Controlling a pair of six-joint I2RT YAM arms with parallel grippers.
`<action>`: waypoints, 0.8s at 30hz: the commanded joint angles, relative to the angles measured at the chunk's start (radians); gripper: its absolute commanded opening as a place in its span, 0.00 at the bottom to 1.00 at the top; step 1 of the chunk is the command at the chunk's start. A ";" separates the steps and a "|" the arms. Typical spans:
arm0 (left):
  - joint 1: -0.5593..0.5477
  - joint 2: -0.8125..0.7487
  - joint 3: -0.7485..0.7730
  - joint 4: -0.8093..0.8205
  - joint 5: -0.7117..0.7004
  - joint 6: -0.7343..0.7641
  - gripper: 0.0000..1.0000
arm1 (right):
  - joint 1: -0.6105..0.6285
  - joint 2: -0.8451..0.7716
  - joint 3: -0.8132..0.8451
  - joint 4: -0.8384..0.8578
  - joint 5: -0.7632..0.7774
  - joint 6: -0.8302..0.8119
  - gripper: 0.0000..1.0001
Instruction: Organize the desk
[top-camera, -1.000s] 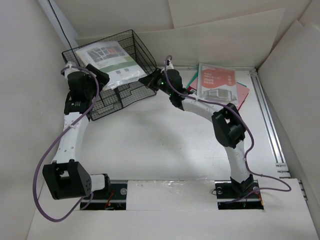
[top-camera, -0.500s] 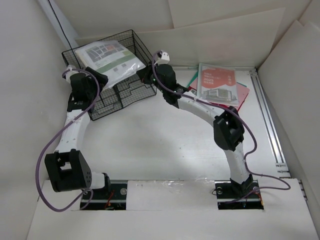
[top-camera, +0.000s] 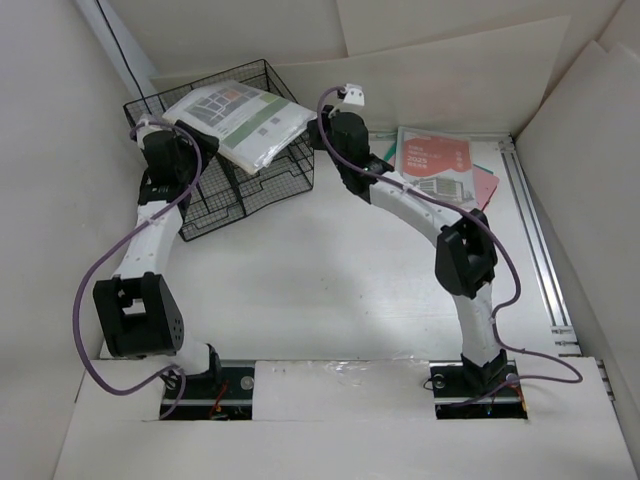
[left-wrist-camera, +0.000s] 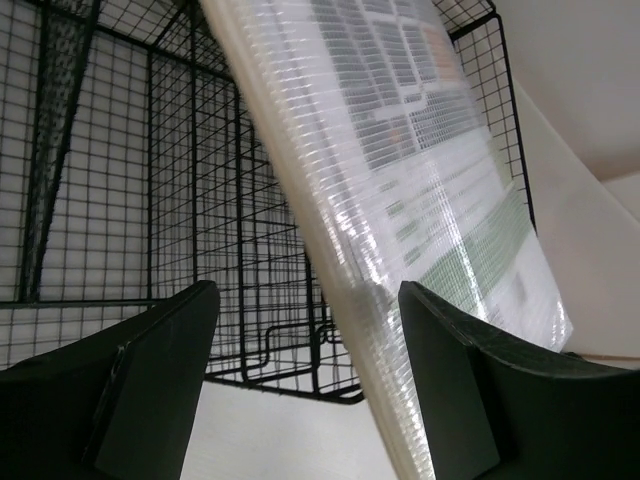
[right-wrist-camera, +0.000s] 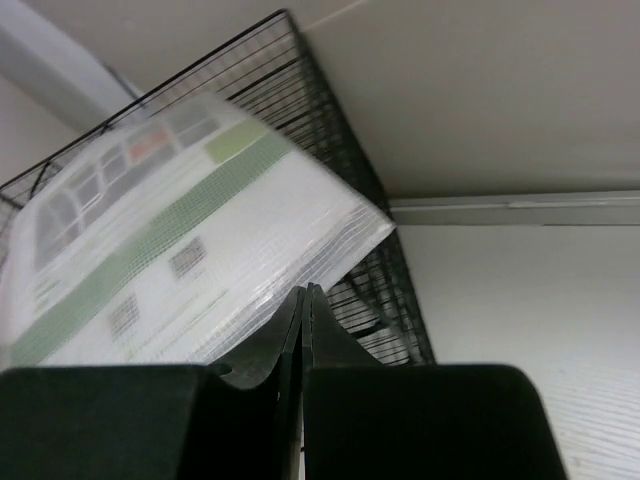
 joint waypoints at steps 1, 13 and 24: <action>-0.018 0.016 0.085 0.036 0.014 0.000 0.69 | -0.005 -0.030 0.017 0.018 0.068 -0.010 0.00; -0.027 0.156 0.277 -0.010 -0.005 0.019 0.69 | 0.044 -0.059 -0.163 0.078 0.079 0.001 0.00; -0.027 0.167 0.287 -0.022 -0.026 0.029 0.51 | -0.043 -0.217 -0.188 0.075 -0.126 0.069 0.95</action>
